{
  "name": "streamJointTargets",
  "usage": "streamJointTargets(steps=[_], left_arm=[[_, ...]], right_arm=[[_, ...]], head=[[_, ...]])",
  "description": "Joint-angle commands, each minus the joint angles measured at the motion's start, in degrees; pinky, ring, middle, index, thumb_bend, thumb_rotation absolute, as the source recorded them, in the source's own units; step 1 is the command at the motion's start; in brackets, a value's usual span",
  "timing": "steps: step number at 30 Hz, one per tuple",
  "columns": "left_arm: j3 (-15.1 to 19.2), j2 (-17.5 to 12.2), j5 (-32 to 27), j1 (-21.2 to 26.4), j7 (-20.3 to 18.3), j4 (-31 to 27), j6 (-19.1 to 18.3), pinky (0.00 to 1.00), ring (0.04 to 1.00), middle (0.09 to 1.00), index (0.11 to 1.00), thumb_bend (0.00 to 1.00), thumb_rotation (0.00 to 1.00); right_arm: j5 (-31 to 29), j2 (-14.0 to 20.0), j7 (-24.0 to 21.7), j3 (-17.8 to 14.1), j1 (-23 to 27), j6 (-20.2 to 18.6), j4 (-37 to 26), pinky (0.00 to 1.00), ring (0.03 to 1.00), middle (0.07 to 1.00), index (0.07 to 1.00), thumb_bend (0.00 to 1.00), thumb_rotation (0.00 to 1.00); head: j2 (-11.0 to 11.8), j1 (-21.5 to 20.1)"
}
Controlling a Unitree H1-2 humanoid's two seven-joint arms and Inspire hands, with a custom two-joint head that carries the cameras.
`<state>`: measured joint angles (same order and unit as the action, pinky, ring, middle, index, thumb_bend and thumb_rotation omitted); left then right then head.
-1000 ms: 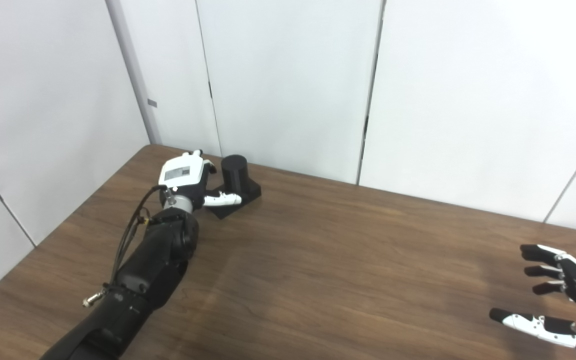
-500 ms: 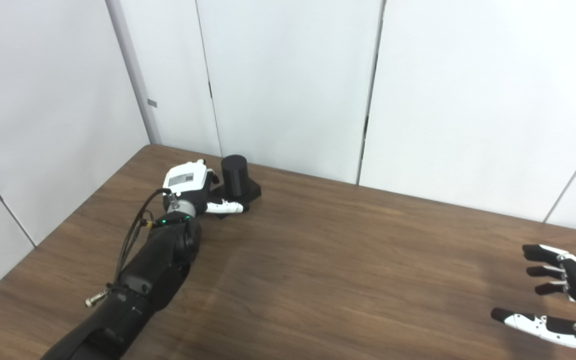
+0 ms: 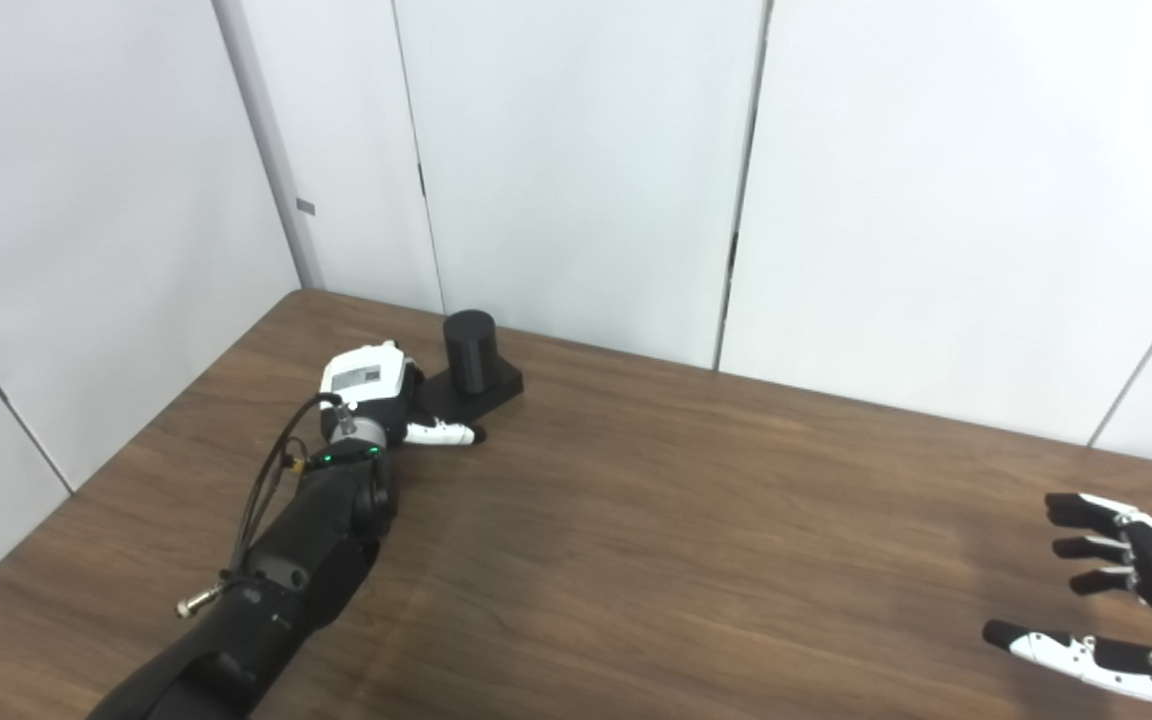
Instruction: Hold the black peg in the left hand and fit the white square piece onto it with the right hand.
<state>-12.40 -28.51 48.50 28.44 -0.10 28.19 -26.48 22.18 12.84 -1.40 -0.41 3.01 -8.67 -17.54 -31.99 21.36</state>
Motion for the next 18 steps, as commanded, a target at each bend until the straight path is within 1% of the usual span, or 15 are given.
streamJointTargets(steps=[1,5,7,8,9,11,16,18], left_arm=[[0.81,-0.37,-0.15,3.58,2.73,0.8,-0.28,1.0,1.0,1.0,0.774,1.0,0.64],[0.75,-0.01,-0.85,4.27,4.1,2.75,0.01,0.99,1.0,0.993,0.761,1.0,0.6],[0.65,0.06,-1.31,4.64,4.51,3.62,0.29,0.98,1.0,0.981,0.766,0.99,0.55],[0.58,0.09,-1.7,4.84,4.8,4.01,0.56,0.98,1.0,0.981,0.766,0.99,0.55],[0.47,0.08,-2.03,4.97,5.04,4.25,0.74,0.98,1.0,0.974,0.767,0.97,0.53],[0.27,0.06,-2.89,5.47,4.92,5.03,1.03,0.97,1.0,0.973,0.771,0.95,0.51],[0.39,-0.05,-5.74,6.4,4.89,6.73,2.86,0.99,1.0,0.965,0.769,0.89,0.43],[0.29,-0.21,-6.45,6.64,5.43,7.34,3.79,0.98,1.0,0.951,0.752,0.86,0.38]], right_arm=[[0.14,0.9,0.26,-0.47,1.07,1.48,-2.07,0.53,0.665,0.732,0.712,0.64,0.0],[0.32,0.68,0.22,-0.42,0.92,0.74,-2.49,0.53,0.663,0.735,0.72,0.64,0.0],[0.33,0.59,0.31,-0.41,0.89,0.82,-2.52,0.52,0.657,0.731,0.717,0.65,0.0],[0.34,0.57,0.37,-0.4,0.88,0.92,-2.5,0.52,0.657,0.731,0.717,0.65,0.0],[0.36,0.56,0.39,-0.39,0.87,0.97,-2.5,0.52,0.658,0.73,0.717,0.64,0.0],[0.38,0.48,0.45,-0.39,0.83,0.99,-2.56,0.52,0.658,0.729,0.716,0.64,0.0],[0.35,0.25,0.35,-0.31,0.78,0.67,-2.99,0.52,0.659,0.728,0.714,0.64,0.0],[0.63,0.14,0.35,-0.25,0.75,0.3,-3.26,0.53,0.661,0.73,0.715,0.64,0.0]], head=[[-0.12,-0.18],[-0.09,-0.35],[-0.12,-0.57],[-0.15,-0.66],[-0.15,-0.67],[-0.14,-0.81],[-0.41,-1.12],[-0.51,-1.25]])
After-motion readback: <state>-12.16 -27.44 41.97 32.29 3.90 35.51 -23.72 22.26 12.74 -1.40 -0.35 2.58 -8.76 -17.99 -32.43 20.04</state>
